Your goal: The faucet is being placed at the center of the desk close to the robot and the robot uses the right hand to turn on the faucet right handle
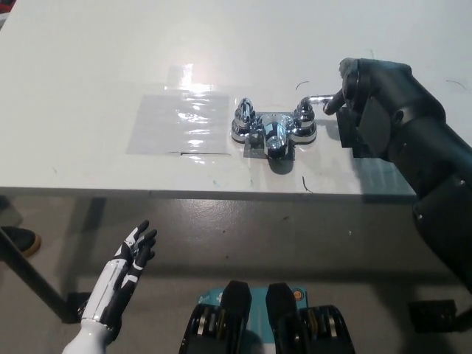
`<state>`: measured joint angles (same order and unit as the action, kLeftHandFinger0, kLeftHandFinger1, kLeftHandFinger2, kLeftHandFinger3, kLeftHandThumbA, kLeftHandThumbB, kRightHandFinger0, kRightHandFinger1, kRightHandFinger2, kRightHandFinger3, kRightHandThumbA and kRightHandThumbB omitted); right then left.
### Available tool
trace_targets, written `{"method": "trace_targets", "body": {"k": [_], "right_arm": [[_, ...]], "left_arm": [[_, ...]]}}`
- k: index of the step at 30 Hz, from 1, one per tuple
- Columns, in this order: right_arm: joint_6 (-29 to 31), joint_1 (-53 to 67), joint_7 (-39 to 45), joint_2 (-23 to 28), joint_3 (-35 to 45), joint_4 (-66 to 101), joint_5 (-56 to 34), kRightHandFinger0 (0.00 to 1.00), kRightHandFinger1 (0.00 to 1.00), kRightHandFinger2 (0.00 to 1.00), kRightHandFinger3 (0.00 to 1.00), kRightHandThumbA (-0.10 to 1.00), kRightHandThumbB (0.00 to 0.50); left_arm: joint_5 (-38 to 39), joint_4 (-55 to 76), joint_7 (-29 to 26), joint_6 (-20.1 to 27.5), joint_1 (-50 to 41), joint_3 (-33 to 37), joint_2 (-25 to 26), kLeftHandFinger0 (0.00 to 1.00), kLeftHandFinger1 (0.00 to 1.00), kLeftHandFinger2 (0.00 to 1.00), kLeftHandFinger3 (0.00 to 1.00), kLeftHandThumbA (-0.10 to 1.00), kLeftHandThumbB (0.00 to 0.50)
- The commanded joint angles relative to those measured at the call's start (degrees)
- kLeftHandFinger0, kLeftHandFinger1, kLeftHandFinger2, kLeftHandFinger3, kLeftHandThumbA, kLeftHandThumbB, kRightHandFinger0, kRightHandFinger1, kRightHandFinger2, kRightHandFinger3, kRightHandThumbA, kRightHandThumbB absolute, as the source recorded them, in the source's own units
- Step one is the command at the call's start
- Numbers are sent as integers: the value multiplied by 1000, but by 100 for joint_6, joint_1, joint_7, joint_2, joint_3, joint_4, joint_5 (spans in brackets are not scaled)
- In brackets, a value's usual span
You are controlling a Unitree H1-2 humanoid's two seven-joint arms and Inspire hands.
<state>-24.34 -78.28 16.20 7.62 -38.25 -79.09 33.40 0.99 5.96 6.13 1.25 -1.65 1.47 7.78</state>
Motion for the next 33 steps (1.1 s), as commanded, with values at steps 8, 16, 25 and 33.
{"method": "trace_targets", "body": {"k": [8,16,25,33], "right_arm": [[890,-506,1327,640,1152,497,-875,1000,1000,1000,1000,695,500],[1065,-578,3420,1173,2147,1157,-2037,1000,1000,1000,1000,719,500],[589,-410,3872,1946,2648,2724,-2385,1000,1000,1000,1000,730,493],[-259,130,3357,2493,4078,4752,-3232,1000,1000,1000,1000,1000,429]], "left_arm": [[-43,158,41,44,131,-13,106,1000,1000,1000,1000,917,172],[-31,94,25,91,168,-38,107,1000,1000,1000,1000,914,156],[20,116,31,-30,172,-56,99,1000,1000,1000,1000,920,163],[9,71,-10,36,129,-105,104,1000,1000,1000,1000,917,138]]}}
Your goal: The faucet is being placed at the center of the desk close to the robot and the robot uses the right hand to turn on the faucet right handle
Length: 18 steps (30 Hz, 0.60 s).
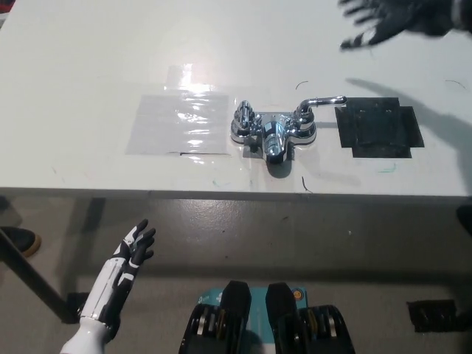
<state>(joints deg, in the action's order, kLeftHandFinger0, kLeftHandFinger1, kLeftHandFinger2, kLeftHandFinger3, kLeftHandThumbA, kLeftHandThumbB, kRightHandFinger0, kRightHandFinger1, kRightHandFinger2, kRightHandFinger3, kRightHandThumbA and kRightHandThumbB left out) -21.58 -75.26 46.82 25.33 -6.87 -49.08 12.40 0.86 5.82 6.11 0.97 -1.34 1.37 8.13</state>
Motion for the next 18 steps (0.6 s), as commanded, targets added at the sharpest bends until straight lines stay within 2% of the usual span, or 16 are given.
{"method": "trace_targets", "body": {"k": [1,2,3,5,6,8,9,11,13,14,17,18], "right_arm": [[-535,-63,183,742,1006,2077,-1097,1000,1000,1000,1000,1000,414],[-535,153,-52,745,1131,2657,-1014,1000,1000,1000,1000,1000,368],[-535,358,-259,740,1237,3181,-921,1000,1000,1000,1000,1000,346],[-535,668,-451,785,1270,4049,-701,1000,1000,1000,1000,1000,328],[-498,830,-572,789,1301,4428,-603,1000,1000,1000,1000,1000,332],[-535,1405,-829,627,1677,5726,-588,1000,1000,1000,1000,1000,405],[-535,1663,-865,566,1839,6284,-668,1000,1000,1000,1000,1000,421],[-535,2202,-844,573,2157,7368,-905,1000,1000,1000,1000,1000,388],[-535,2601,-850,537,2346,8000,-1052,1000,1000,1000,1000,1000,391],[-535,2807,-871,510,2435,8315,-1156,1000,1000,1000,1000,1000,408],[-535,3631,-1110,558,2841,9418,-1704,1000,1000,1000,1000,1000,351],[-535,3916,-1308,543,2936,9690,-2024,1000,1000,1000,1000,1000,366]], "left_arm": [[54,91,1,62,88,-102,65,1000,1000,1000,1000,914,136],[65,108,-1,40,72,-111,62,1000,1000,1000,1000,912,138],[51,125,-12,12,62,-115,62,1000,1000,1000,1000,911,147],[58,129,-24,-8,63,-122,43,1000,1000,1000,1000,909,150],[70,140,-21,-30,61,-124,40,1000,1000,1000,1000,907,157],[119,136,8,-16,68,-128,46,1000,1000,1000,1000,905,148],[126,124,10,-3,73,-132,48,1000,1000,1000,1000,902,139],[138,64,14,26,127,-112,14,1000,1000,1000,1000,899,134],[148,44,16,52,126,-134,38,1000,1000,1000,1000,900,133],[156,73,16,15,107,-147,50,1000,1000,1000,1000,905,143],[104,76,-18,-31,137,-126,15,1000,1000,1000,1000,903,157],[146,61,-10,-31,158,-130,-3,1000,1000,1000,1000,890,151]]}}
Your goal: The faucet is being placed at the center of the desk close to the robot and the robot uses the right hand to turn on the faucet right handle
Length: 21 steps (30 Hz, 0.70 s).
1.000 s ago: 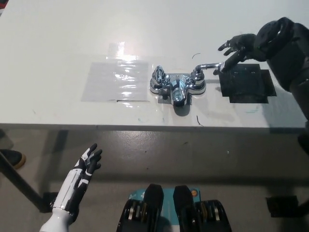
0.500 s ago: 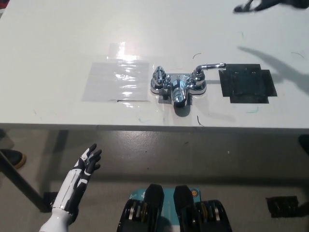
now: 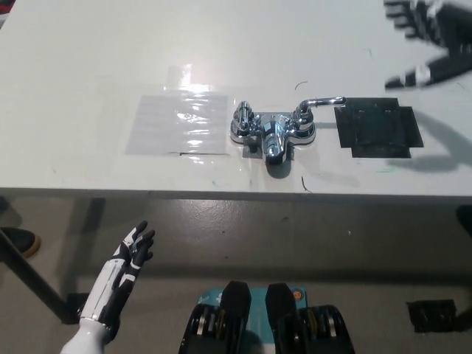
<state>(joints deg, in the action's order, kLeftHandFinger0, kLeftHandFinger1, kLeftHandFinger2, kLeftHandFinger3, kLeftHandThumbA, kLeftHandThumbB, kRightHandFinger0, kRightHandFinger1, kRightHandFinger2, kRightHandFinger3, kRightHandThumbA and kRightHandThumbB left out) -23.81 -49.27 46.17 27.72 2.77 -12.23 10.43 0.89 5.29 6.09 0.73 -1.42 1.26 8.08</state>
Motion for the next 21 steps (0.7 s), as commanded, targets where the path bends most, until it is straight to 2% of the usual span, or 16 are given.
{"method": "trace_targets", "body": {"k": [1,2,3,4,6,9,11,12,17,20,21], "right_arm": [[-312,1520,-1328,255,2048,6160,-2025,1000,1000,1000,1000,1000,378],[-312,1719,-1372,191,2116,6294,-2175,1000,1000,1000,1000,1000,381],[-312,2073,-1388,16,2182,6445,-2284,1000,1000,1000,1000,1000,425],[-312,2272,-1384,-118,2214,6527,-2302,1000,1000,1000,1000,1000,430],[-61,2746,-1412,-364,2223,6538,-2366,1000,1000,1000,1000,1000,406],[416,3456,-1522,-680,2187,6453,-2644,1000,1000,1000,1000,1000,343],[654,3804,-1608,-994,2099,6344,-2755,1000,1000,1000,1000,1000,349],[757,3981,-1636,-1155,2060,6269,-2762,1000,1000,1000,1000,1000,369],[1097,4457,-1743,-1749,1804,6213,-2616,1000,1000,1000,1000,1000,365],[1409,4717,-1768,-2046,1653,6154,-2551,1000,1000,1000,1000,1000,339],[1550,4834,-1771,-2178,1575,6115,-2431,1000,1000,1000,1000,1000,322]], "left_arm": [[163,113,-2,-15,174,-119,-4,1000,1000,1000,1000,891,158],[165,110,0,-23,175,-119,-3,1000,1000,1000,1000,892,160],[157,117,-5,-39,163,-120,-2,1000,1000,1000,1000,900,160],[149,117,-9,-41,155,-122,2,1000,1000,1000,1000,903,160],[133,96,-12,-1,180,-126,15,1000,1000,1000,1000,910,134],[163,78,2,8,155,-123,4,1000,1000,1000,1000,916,139],[209,48,21,13,162,-129,-3,1000,1000,1000,1000,901,134],[216,38,21,10,176,-131,-6,1000,1000,1000,1000,898,134],[151,10,-19,-16,253,-148,14,1000,1000,1000,1000,916,146],[145,-9,-20,24,267,-155,21,1000,1000,1000,1000,921,147],[141,-3,-36,24,264,-164,9,1000,1000,1000,1000,918,133]]}}
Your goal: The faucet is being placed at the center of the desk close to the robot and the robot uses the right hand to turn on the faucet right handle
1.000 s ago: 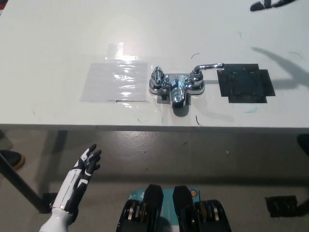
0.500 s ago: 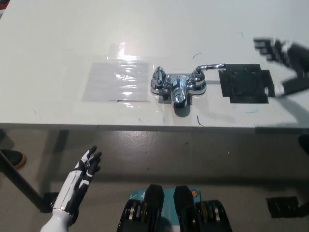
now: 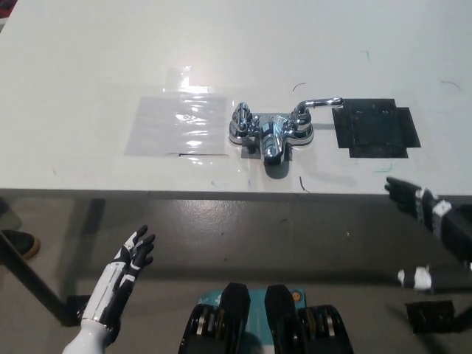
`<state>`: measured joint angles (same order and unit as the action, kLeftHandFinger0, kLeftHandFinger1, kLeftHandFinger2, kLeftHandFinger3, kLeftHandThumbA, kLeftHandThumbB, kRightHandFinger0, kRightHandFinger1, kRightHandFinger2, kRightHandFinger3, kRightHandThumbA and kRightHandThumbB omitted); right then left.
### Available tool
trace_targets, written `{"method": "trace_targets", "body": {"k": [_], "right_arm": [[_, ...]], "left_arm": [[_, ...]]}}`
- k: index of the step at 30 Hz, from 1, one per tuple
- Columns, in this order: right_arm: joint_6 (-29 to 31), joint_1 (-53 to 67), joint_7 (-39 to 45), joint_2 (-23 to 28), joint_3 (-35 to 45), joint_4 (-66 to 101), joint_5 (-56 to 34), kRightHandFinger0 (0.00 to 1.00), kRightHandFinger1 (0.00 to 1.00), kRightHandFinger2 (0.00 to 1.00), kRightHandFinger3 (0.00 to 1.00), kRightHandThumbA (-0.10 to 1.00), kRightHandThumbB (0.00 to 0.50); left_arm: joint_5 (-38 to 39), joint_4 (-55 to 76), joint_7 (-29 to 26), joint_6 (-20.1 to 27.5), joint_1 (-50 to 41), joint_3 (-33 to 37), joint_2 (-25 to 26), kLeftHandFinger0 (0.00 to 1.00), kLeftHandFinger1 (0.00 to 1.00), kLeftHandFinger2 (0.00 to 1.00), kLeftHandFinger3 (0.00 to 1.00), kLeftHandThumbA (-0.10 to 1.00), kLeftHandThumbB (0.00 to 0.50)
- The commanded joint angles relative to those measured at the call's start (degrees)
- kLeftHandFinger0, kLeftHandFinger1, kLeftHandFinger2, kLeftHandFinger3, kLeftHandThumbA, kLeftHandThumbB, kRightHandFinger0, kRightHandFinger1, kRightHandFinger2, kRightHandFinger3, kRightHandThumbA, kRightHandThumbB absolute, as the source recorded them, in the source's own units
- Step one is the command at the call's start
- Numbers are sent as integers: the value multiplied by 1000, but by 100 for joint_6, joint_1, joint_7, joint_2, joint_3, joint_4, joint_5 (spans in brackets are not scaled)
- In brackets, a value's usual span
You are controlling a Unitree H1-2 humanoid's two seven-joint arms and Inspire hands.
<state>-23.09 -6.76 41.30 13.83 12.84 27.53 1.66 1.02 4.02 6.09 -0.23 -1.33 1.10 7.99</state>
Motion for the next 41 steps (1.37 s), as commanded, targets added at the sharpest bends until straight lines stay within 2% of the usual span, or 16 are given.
{"method": "trace_targets", "body": {"k": [1,3,6,7,9,12,15,17,19,21,23,25,28,35,38,41], "right_arm": [[1596,581,-1226,-857,487,1994,-1464,1000,1000,1000,1000,1000,319],[1985,697,-1124,-969,392,1601,-1224,1000,1000,1000,1000,1000,300],[2279,868,-1132,-1146,329,1125,-1034,1000,1000,1000,1000,1000,328],[2603,962,-1167,-1209,269,677,-767,1000,1000,1000,1000,1000,294],[3144,959,-1271,-1145,116,-112,-166,1000,1000,1000,1000,1000,272],[3415,945,-1376,-1120,14,-811,100,1000,1000,1000,1000,1000,270],[3402,876,-1521,-1085,-32,-1453,217,1000,1000,1000,1000,1000,267],[3553,857,-1559,-1096,-57,-1781,193,1000,1000,1000,1000,964,233],[3623,902,-1653,-1149,-114,-2065,234,1000,1000,1000,1000,936,234],[3747,955,-1776,-1231,-187,-2468,296,1000,1000,1000,1000,918,206],[3764,964,-1813,-1256,-210,-2599,280,1000,1000,1000,1000,909,207],[3830,1027,-1859,-1261,-264,-2772,273,1000,1000,1000,1000,897,181],[3792,1037,-1909,-1269,-268,-2881,185,1000,1000,1000,1000,881,194],[3737,1033,-2131,-1311,-378,-2888,41,1000,1000,1000,1000,878,186],[3656,976,-2253,-1386,-438,-2877,-25,1000,1000,1000,1000,897,214],[3560,957,-2338,-1437,-511,-2838,9,1000,1000,1000,1000,877,187]], "left_arm": [[156,160,-39,122,256,-184,37,1000,1000,1000,1000,916,121],[140,136,-41,160,280,-208,52,1000,1000,1000,1000,921,110],[107,117,-25,171,290,-217,60,1000,1000,1000,1000,937,119],[104,107,-12,201,290,-210,56,1000,1000,1000,1000,938,110],[129,80,0,227,334,-230,45,1000,1000,1000,1000,924,102],[134,104,31,222,302,-236,79,1000,1000,1000,1000,917,110],[134,116,40,216,282,-224,67,1000,1000,1000,1000,917,115],[125,133,46,242,226,-209,60,1000,1000,1000,1000,912,117],[82,190,28,234,108,-190,42,1000,1000,1000,1000,911,125],[70,250,26,199,4,-175,28,1000,1000,1000,1000,903,135],[57,264,23,176,-9,-171,31,1000,1000,1000,1000,900,133],[39,264,22,168,-37,-166,40,1000,1000,1000,1000,897,119],[37,248,29,151,-11,-164,48,1000,1000,1000,1000,887,123],[23,241,52,183,-25,-137,56,1000,1000,1000,1000,887,131],[10,259,48,144,-38,-120,41,1000,1000,1000,1000,880,134],[-27,271,33,143,-34,-108,37,1000,1000,1000,1000,881,132]]}}
